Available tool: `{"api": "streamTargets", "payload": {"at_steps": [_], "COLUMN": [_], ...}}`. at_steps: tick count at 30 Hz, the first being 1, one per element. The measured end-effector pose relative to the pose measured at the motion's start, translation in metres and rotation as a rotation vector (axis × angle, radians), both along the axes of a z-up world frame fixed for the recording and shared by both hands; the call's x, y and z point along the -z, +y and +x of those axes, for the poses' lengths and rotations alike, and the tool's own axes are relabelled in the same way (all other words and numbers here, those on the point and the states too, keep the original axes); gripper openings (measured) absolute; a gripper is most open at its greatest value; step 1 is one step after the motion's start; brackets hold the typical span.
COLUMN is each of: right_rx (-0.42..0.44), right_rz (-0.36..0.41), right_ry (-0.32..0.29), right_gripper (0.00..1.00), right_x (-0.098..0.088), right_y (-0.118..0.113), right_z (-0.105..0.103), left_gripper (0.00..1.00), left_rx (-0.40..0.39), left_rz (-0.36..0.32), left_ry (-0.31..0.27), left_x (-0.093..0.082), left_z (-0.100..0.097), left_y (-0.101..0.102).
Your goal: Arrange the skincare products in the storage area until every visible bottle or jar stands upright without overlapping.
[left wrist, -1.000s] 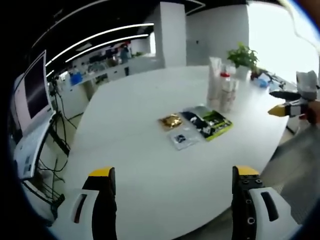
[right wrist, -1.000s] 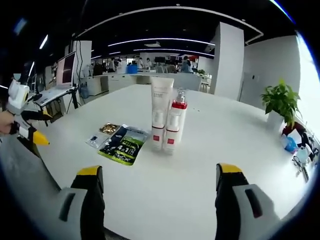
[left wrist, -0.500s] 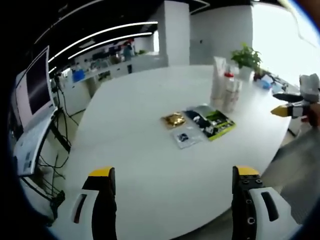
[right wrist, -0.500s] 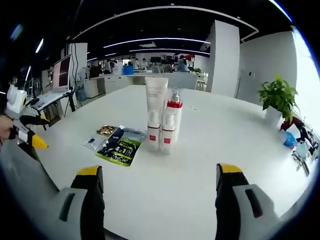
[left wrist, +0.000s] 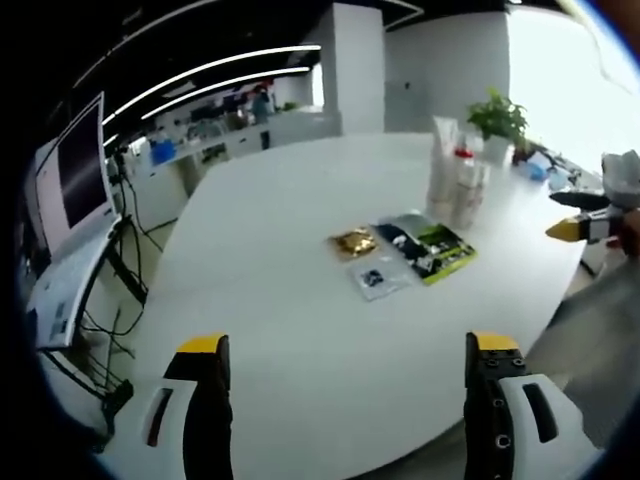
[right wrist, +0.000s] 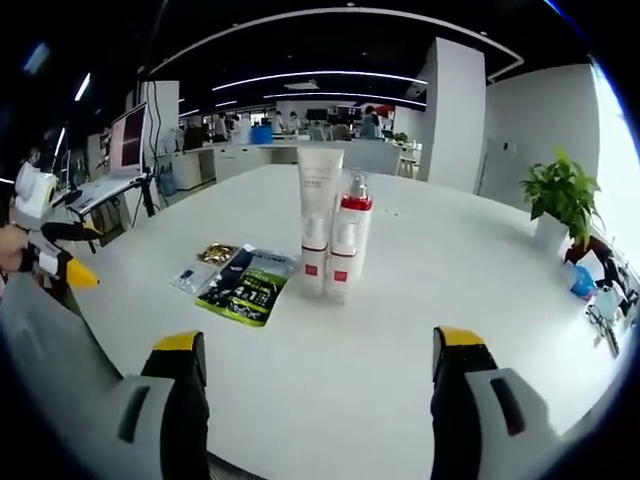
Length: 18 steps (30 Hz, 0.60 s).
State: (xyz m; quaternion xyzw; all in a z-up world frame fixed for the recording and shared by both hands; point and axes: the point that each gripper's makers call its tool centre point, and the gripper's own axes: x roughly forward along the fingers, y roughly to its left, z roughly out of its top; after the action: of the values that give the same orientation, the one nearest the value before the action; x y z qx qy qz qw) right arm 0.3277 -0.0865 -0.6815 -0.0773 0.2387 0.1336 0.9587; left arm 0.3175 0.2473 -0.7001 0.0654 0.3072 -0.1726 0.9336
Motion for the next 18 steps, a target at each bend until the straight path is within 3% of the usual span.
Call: {"api": "streamTargets", "payload": {"at_steps": [18], "right_rx": [0.013], "right_rz": [0.005], "right_ry": [-0.001], "right_gripper": [0.94], "right_x": [0.0001], "right_y": [-0.0022], "right_z": [-0.0001], "left_gripper": [0.96], "left_rx": [0.002], "left_rz": [-0.001], "left_ry": [0.008], "left_x": [0.0018], "left_z": [-0.0008], "left_y": [-0.0004]}}
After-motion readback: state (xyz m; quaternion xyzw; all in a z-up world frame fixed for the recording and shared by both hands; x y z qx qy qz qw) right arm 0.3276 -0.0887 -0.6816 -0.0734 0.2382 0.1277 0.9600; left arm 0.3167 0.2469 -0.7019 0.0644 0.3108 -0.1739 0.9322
